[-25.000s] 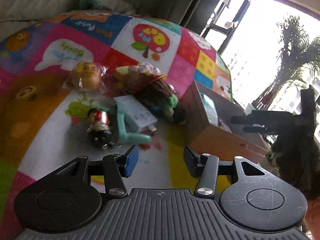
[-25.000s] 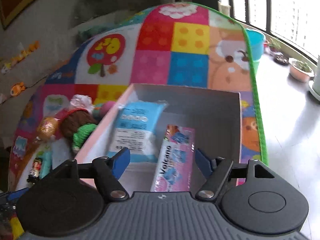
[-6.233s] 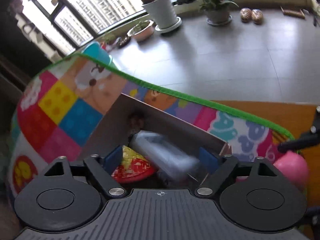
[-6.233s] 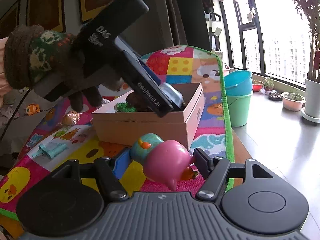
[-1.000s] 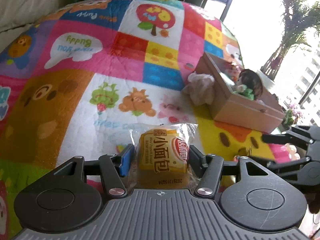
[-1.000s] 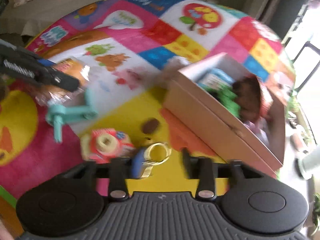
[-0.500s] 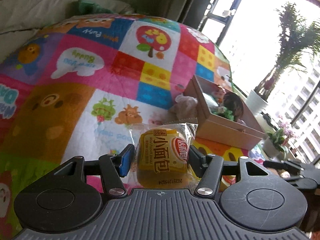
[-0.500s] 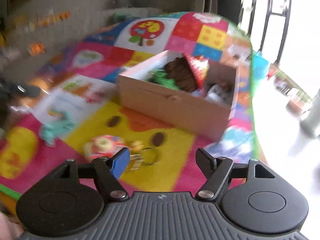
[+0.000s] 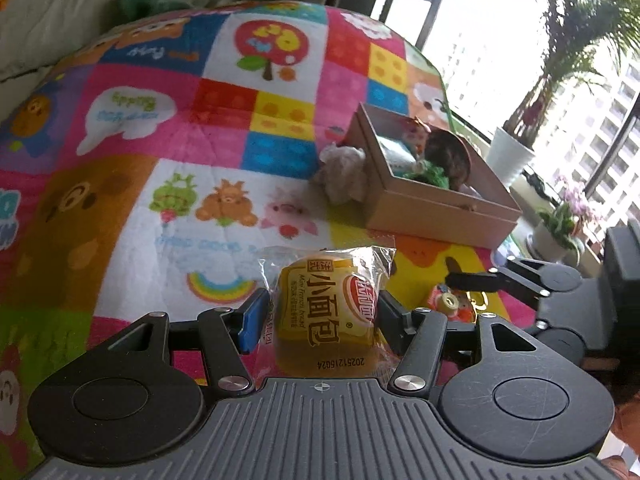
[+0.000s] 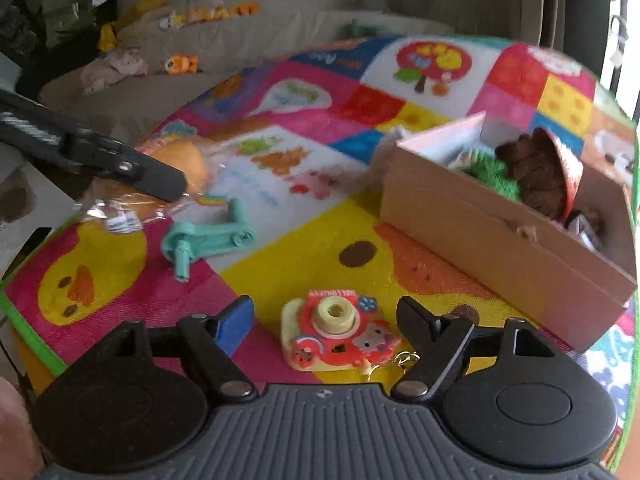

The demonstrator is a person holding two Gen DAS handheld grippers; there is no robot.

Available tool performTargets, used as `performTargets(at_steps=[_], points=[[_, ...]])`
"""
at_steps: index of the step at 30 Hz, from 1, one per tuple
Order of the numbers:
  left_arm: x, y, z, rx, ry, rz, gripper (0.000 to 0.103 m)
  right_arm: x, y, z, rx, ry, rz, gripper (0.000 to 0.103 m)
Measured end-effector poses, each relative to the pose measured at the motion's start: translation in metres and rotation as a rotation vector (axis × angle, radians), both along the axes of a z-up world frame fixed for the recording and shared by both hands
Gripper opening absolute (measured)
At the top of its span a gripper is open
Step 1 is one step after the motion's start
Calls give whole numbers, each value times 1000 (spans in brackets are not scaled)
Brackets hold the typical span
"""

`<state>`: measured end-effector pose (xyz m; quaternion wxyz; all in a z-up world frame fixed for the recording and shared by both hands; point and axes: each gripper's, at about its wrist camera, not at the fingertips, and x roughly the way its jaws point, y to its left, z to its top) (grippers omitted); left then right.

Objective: Organize objects
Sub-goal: 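Carry the bread pouch into the box and release it with the left while the right carries the Kitty toy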

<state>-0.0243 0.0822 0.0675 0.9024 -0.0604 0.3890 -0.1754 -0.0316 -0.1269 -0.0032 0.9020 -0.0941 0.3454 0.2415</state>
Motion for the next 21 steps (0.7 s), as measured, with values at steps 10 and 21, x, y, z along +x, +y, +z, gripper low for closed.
performTargets(at_steps=[10,21], points=[[62,-47,28,-33,-59,-68,63,-34,-48,27,144,-71,-75,62],[235,-161,17,-37,-125,-106,63,-40,-106,51,272,-185,-206,62]])
